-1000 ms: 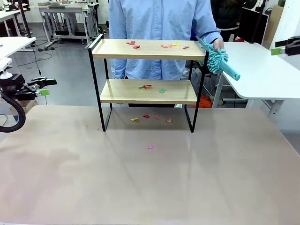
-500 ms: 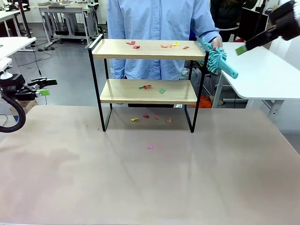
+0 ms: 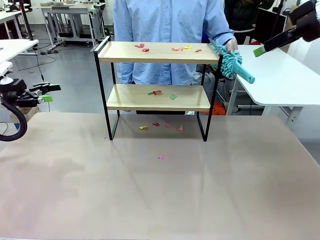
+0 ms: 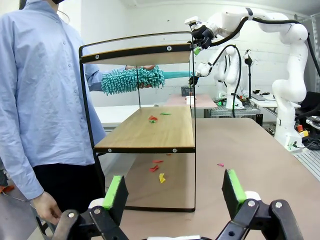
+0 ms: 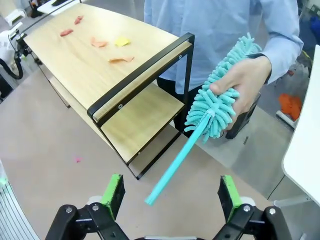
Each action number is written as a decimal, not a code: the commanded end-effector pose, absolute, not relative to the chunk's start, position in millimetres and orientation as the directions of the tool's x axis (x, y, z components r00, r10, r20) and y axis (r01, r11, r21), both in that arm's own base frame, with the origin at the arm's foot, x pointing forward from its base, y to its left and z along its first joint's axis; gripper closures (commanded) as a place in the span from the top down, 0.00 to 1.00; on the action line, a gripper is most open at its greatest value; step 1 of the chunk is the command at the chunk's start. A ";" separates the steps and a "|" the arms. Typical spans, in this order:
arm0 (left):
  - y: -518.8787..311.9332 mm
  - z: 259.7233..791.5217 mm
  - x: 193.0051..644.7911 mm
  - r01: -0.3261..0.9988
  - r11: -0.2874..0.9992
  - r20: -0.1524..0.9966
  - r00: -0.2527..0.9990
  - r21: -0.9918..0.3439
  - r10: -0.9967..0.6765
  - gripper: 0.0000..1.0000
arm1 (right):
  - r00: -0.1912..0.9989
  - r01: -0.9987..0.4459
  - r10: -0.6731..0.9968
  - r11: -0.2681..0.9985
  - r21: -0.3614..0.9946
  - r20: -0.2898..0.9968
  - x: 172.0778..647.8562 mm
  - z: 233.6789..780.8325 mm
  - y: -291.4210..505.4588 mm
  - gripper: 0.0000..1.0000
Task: Clean the shelf.
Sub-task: Pick up the Duster handed by the human, then clean the specific section of the Shelf indicated by the human with the Duster.
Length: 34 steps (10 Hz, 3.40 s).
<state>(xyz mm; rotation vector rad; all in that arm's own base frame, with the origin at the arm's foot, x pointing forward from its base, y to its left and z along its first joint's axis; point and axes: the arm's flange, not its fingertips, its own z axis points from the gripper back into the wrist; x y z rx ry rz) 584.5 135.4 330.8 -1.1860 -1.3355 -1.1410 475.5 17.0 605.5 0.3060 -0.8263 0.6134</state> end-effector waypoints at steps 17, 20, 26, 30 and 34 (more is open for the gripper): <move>135.3 334.0 583.6 0.996 0.079 0.996 -0.049 0.043 0.076 1.00 | 0.837 -0.270 0.216 0.962 0.037 0.503 531.8 556.1 77.8 0.00; 135.3 334.0 583.6 0.996 0.079 0.996 -0.049 0.043 0.076 1.00 | 0.849 -0.246 0.198 0.969 0.036 0.490 528.7 557.5 76.2 0.04; 135.3 334.0 583.6 0.996 0.079 0.996 -0.049 0.043 0.076 1.00 | 0.825 -0.187 0.157 0.982 -0.001 0.544 524.6 554.5 69.3 0.00; 135.3 334.0 583.6 0.996 0.079 0.996 -0.049 0.043 0.076 1.00 | 0.851 -0.251 0.202 0.967 0.037 0.485 528.7 552.2 70.9 0.00; 135.3 334.0 583.6 0.996 0.079 0.996 -0.049 0.043 0.076 1.00 | 0.851 -0.251 0.202 0.967 0.037 0.485 528.7 552.2 70.9 0.00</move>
